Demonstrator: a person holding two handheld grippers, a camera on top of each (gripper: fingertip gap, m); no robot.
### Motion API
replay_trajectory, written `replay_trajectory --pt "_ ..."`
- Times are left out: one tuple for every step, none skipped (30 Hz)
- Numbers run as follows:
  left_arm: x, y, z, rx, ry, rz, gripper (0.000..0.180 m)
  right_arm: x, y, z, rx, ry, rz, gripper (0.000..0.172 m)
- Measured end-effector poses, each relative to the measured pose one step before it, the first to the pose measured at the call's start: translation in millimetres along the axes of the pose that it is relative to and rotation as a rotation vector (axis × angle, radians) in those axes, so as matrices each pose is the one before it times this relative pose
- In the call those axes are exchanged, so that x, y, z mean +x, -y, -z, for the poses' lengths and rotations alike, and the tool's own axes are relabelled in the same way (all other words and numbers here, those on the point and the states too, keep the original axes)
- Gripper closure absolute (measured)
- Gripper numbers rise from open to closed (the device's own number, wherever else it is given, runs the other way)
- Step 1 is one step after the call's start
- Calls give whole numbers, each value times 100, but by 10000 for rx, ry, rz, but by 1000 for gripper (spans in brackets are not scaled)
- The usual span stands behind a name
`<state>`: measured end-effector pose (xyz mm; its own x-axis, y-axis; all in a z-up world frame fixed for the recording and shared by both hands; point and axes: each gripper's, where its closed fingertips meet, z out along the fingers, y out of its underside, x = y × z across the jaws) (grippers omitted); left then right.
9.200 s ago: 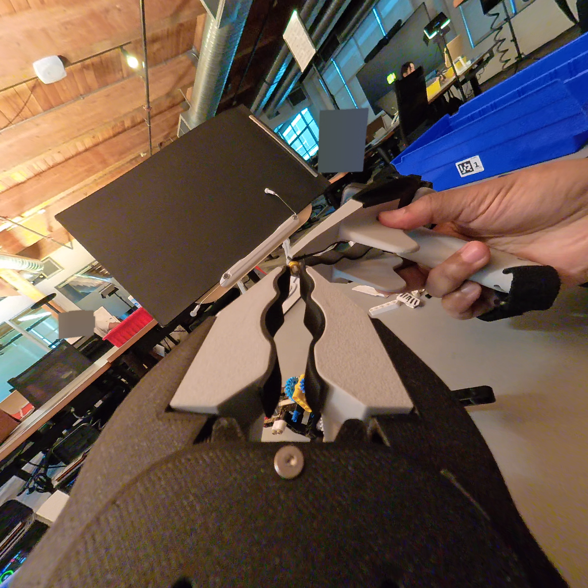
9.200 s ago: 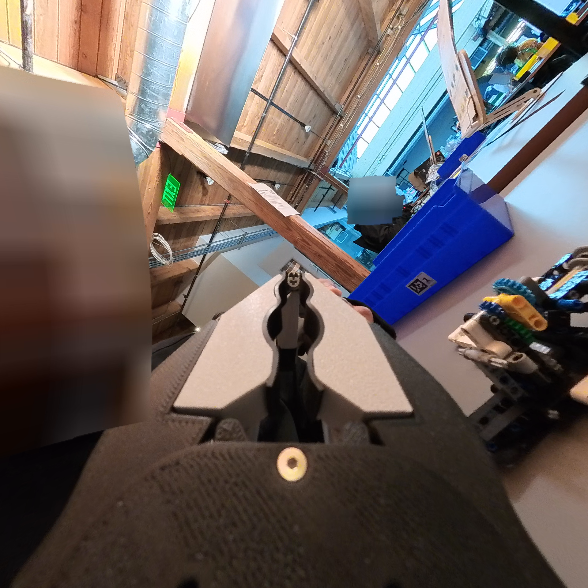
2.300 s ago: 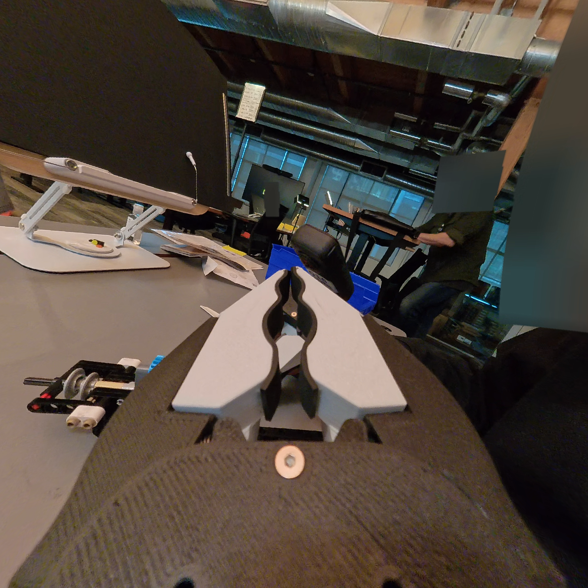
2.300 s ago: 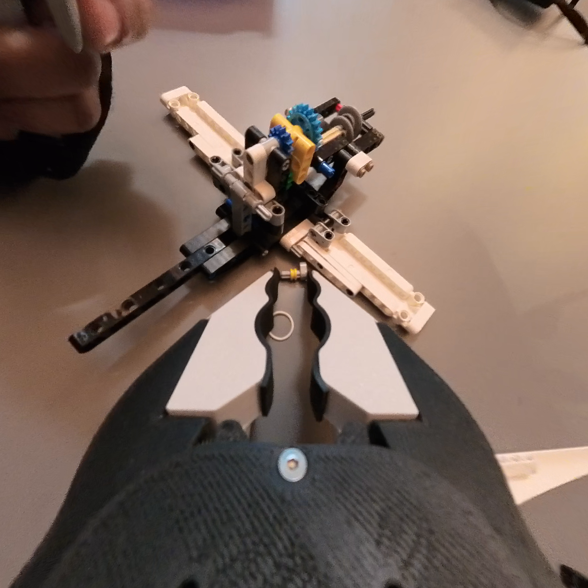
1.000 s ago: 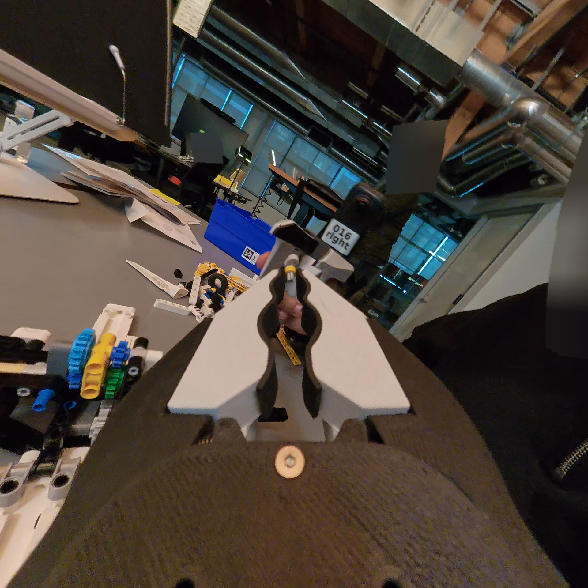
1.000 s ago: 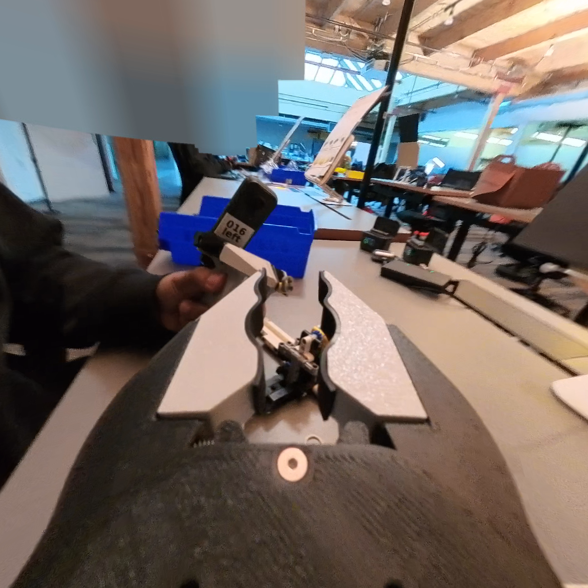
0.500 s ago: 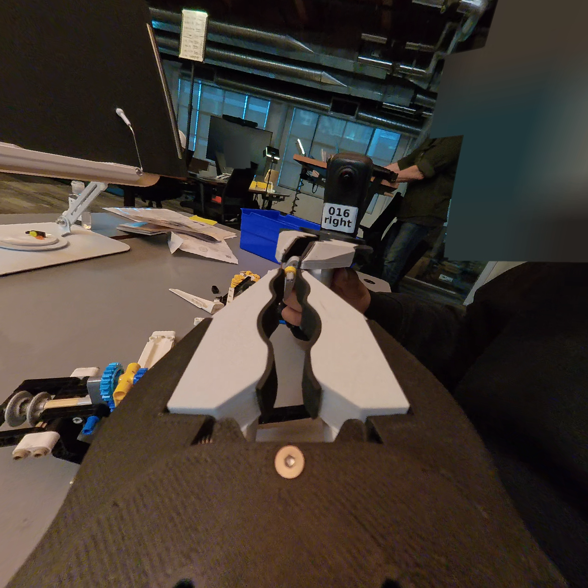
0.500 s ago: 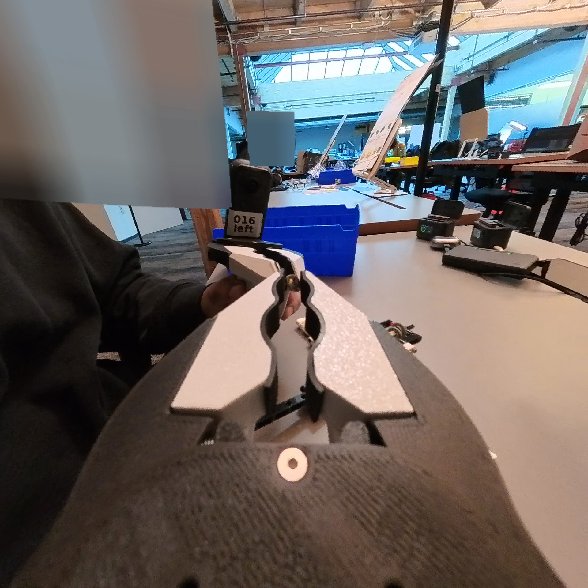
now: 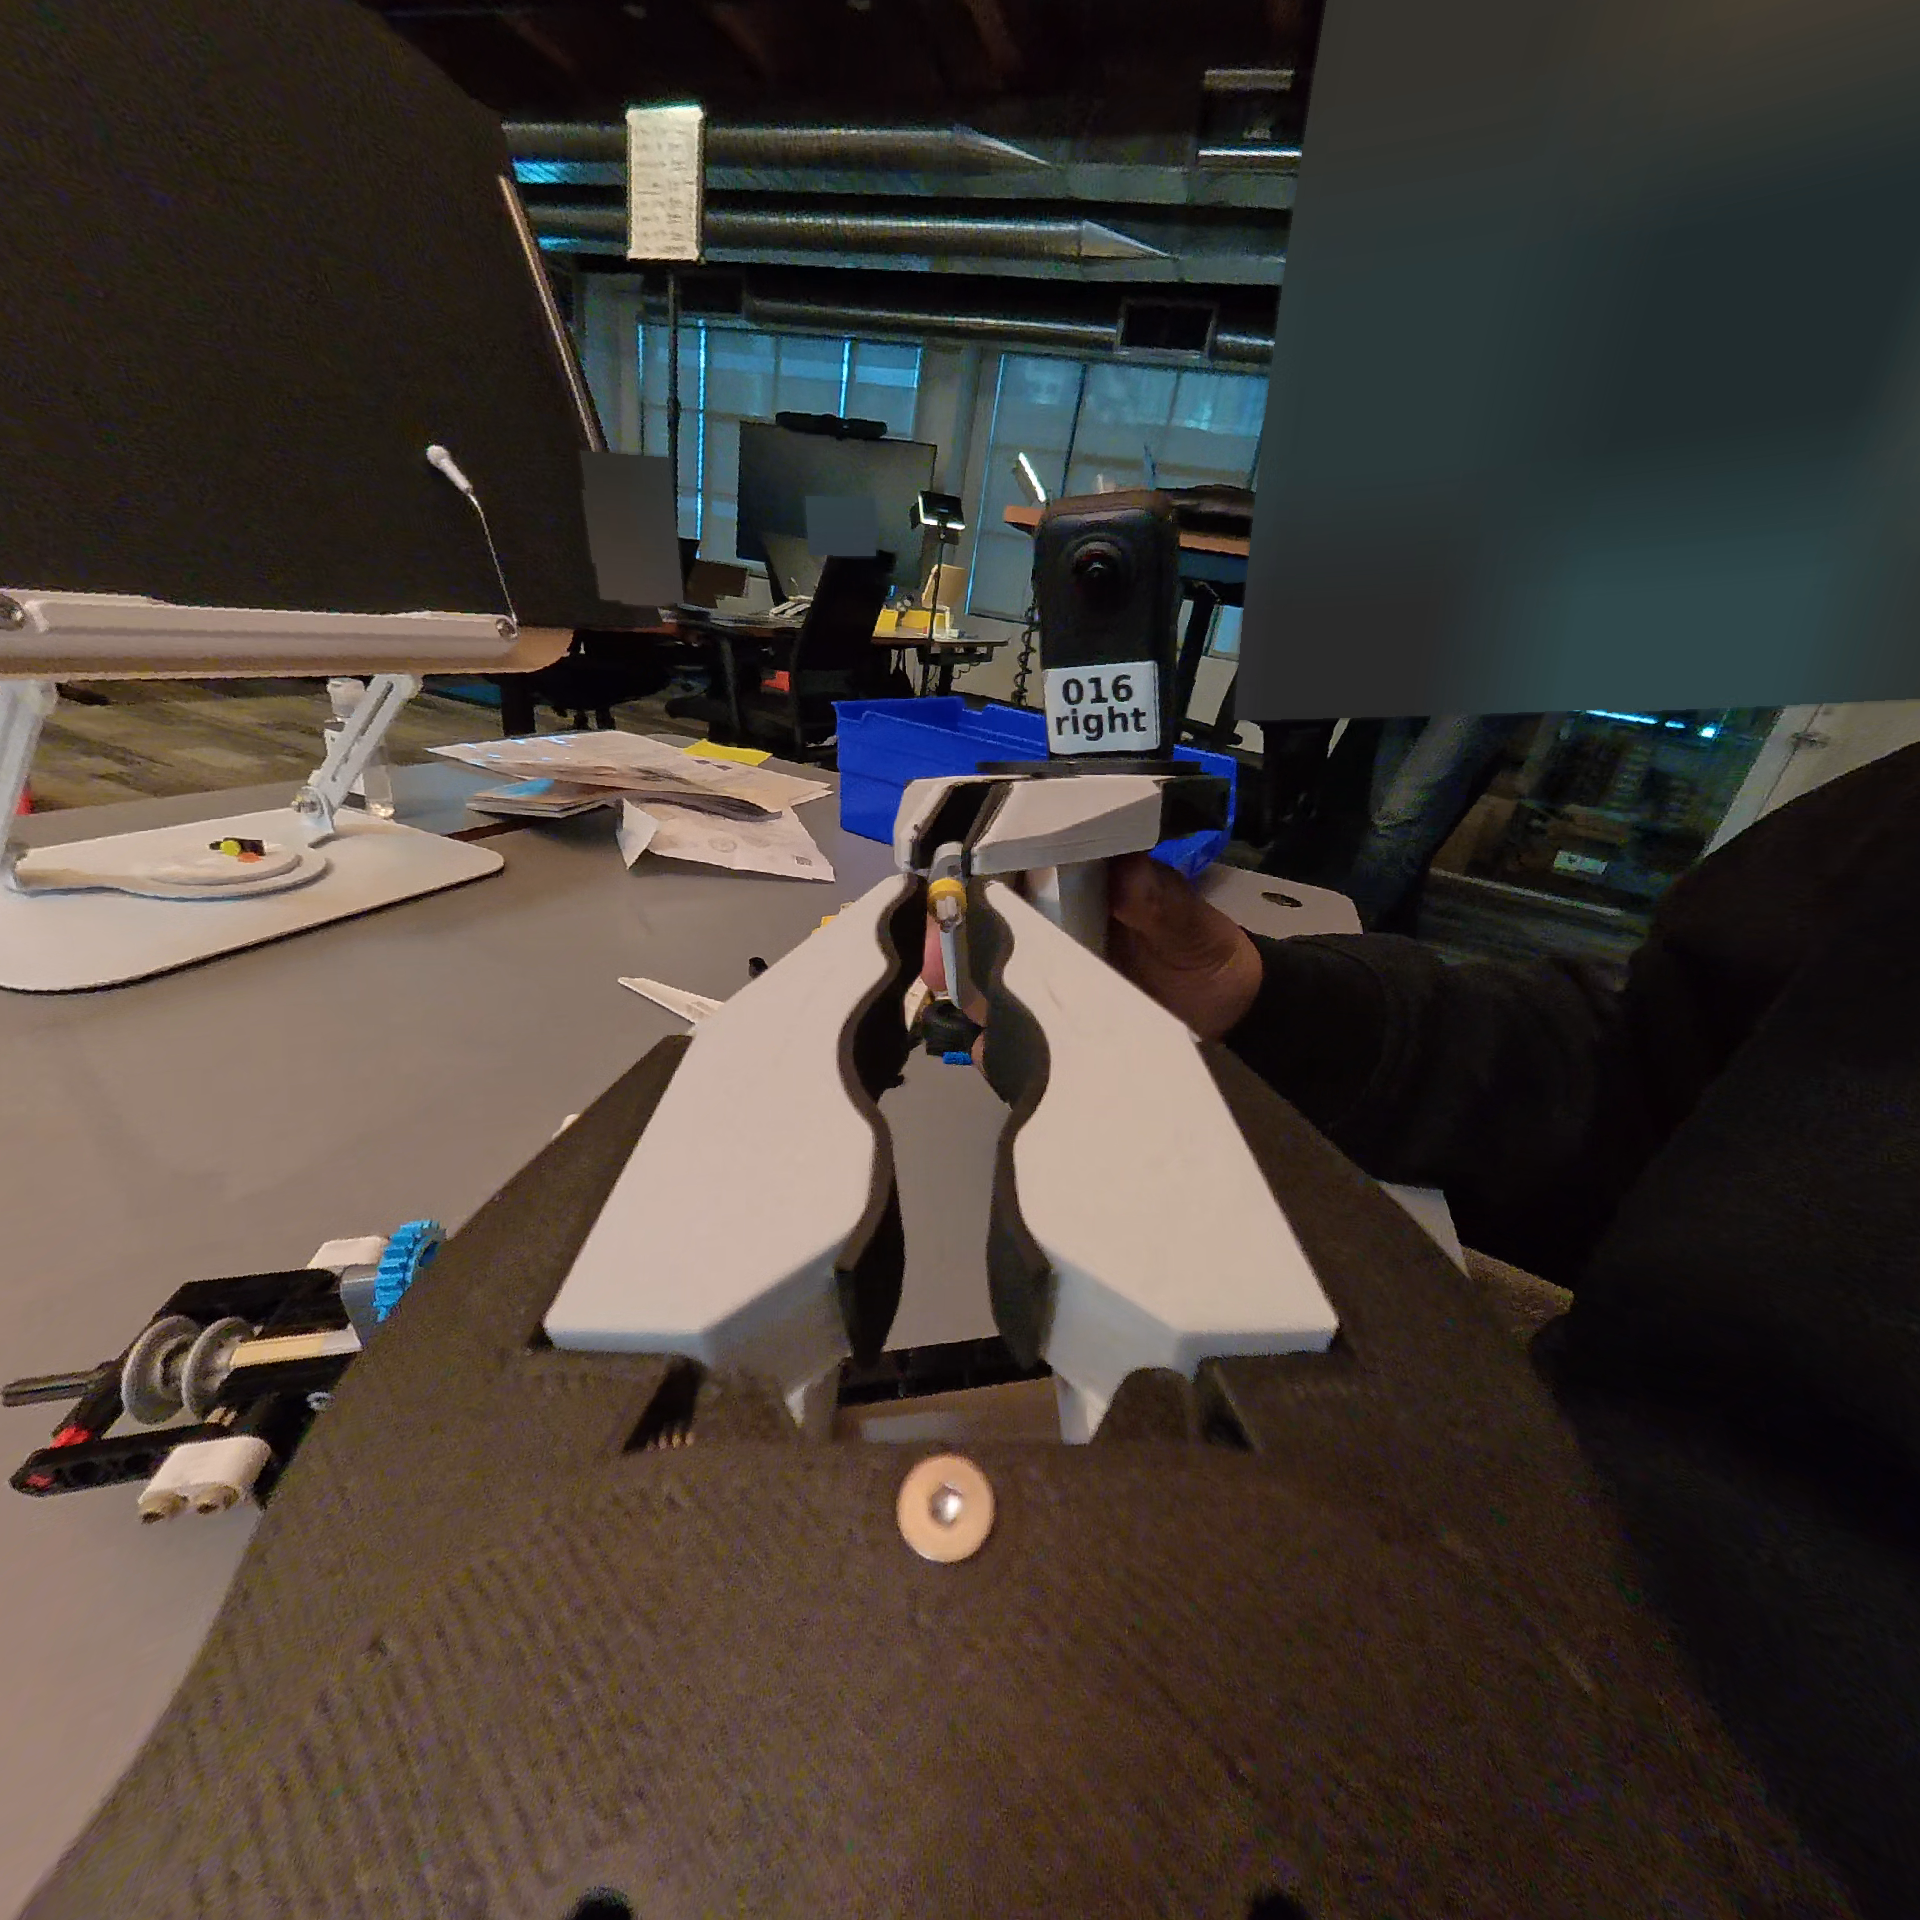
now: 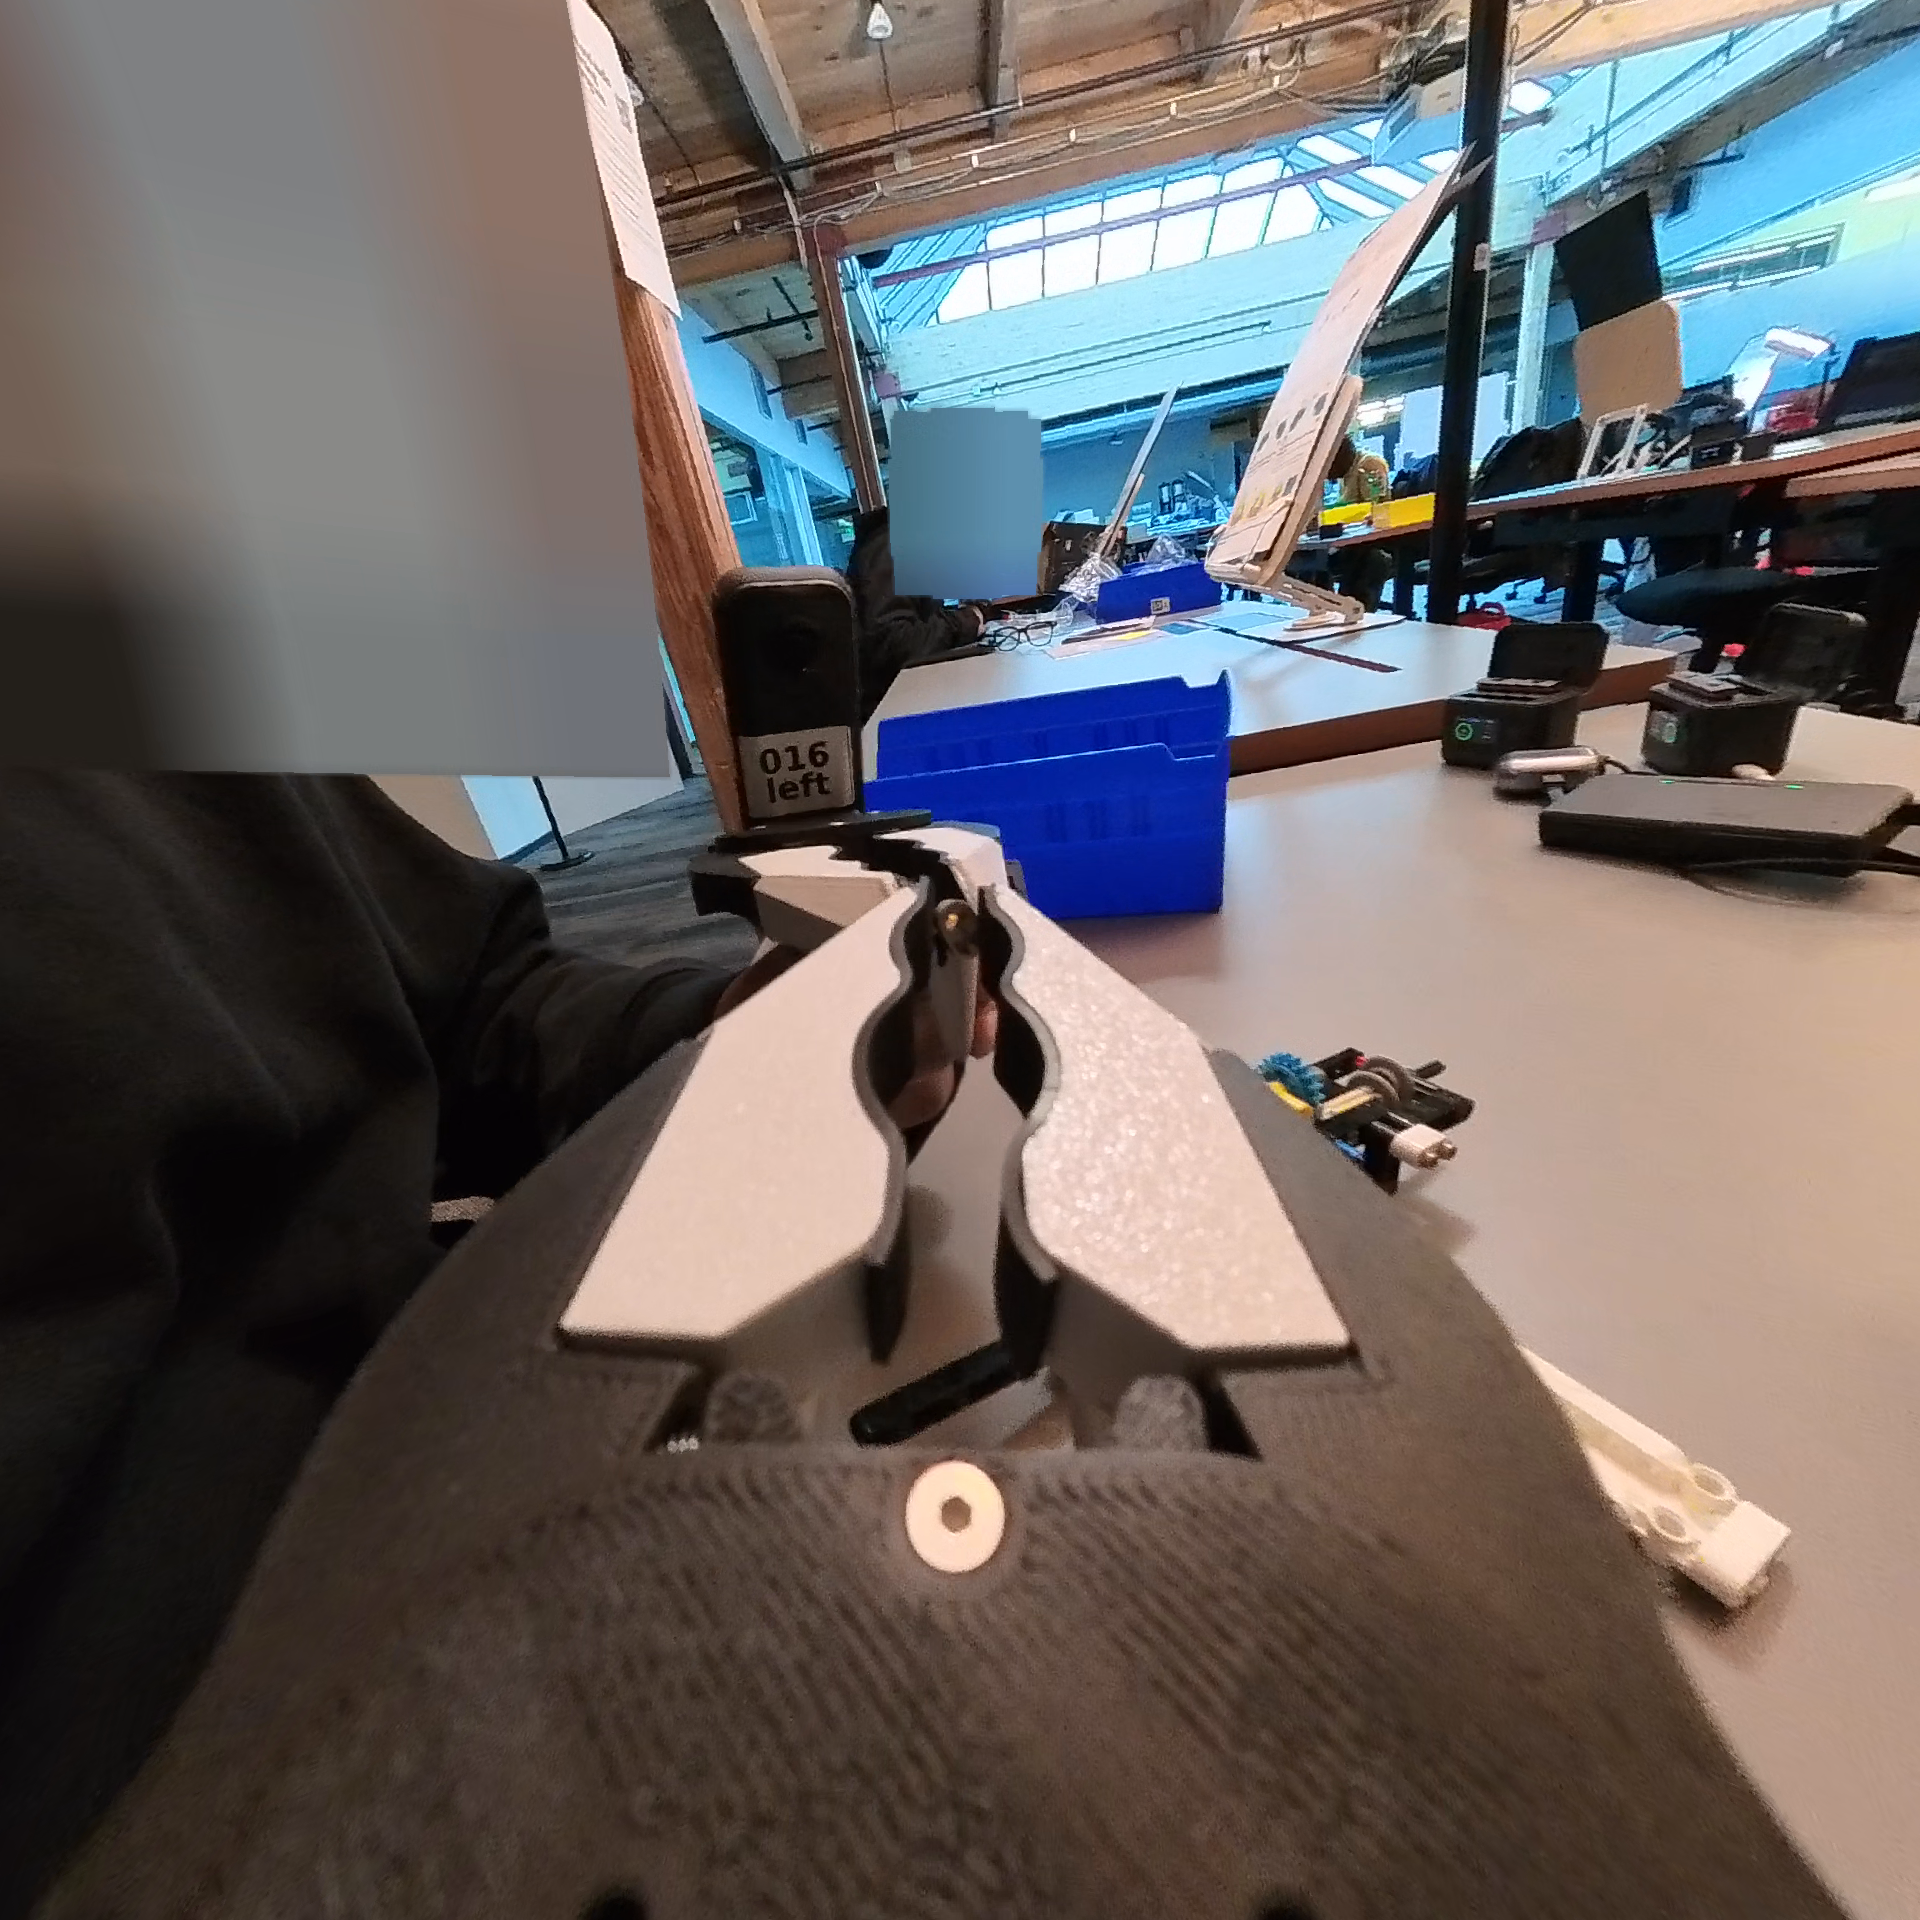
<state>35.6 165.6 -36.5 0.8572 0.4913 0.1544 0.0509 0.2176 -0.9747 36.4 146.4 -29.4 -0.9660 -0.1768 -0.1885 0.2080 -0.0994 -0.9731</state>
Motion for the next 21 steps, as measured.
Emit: replay_trajectory --pt "-7 11 5 19 -40 110 176 13 30 11 22 -24 5 166" --pt "48 69 14 48 -78 119 176 -7 31 1 38 -10 13 166" --pt "43 148 44 113 -95 174 176 -46 113 41 81 24 18 166" --pt "49 272 122 212 -179 315 176 -43 321 122 192 -1 68 165" --pt "215 392 146 277 -384 507 176 3 551 256 302 -42 117 159" --pt "354 446 172 306 -550 663 176 -16 603 301 282 -31 150 149" --pt "330 455 164 322 -556 743 176 48 522 305 188 -78 182 144" --pt "364 421 150 310 -565 734 176 108 344 266 76 -124 223 144" --pt "465 452 133 313 -576 641 176 101 199 182 -15 -141 267 144" --pt "449 354 107 259 -505 516 177 0 133 118 -44 -120 322 144" --pt "323 227 73 164 -373 384 177 -78 138 55 -21 -113 362 143" --pt "316 164 42 124 -298 229 177 -108 107 6 -16 -107 357 143" --pt "340 115 11 84 -262 131 177 -150 38 -42 -37 -74 321 144" --pt "221 10 -17 14 -165 71 177 -199 -20 -72 -64 -37 273 144" --pt "85 -66 -41 -32 -72 41 177 -190 -46 -93 -83 -23 225 144" --pt "130 -47 -47 -14 -107 42 176 -183 -73 -92 -84 -5 186 144" --pt "199 -25 -44 2 -150 60 176 -200 -53 -91 -64 26 140 144" --pt "127 -9 -37 9 -109 69 176 -188 -16 -65 -43 37 95 144" --pt "82 14 -13 36 -95 86 176 -161 17 -42 -16 32 68 145" --pt "116 73 16 62 -131 122 177 -137 68 -21 9 30 55 145" --pt "32 72 33 69 -92 141 177 -122 98 7 26 30 49 145"
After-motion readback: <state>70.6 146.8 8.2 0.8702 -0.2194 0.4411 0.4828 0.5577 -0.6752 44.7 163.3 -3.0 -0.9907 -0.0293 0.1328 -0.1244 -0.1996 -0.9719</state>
